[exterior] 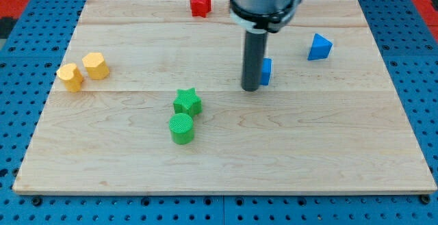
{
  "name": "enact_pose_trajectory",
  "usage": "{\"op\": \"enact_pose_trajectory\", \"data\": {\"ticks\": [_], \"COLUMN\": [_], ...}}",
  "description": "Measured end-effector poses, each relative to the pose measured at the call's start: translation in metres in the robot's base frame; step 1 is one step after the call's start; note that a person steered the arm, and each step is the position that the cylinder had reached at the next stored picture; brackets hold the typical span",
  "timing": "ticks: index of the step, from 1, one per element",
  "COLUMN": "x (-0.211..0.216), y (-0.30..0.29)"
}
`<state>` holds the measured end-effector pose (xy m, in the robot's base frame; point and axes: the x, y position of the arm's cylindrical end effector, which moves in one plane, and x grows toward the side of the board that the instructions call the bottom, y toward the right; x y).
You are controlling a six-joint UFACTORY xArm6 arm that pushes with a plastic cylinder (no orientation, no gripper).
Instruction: Put the blue cube close to the blue triangle
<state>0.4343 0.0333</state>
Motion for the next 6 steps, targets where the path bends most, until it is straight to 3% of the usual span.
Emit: {"op": "enact_pose_trajectory", "data": {"ticks": [1, 4, 6], "x": [-0.004, -0.032, -0.032], "y": [-0.041, 0.093, 0.119]}}
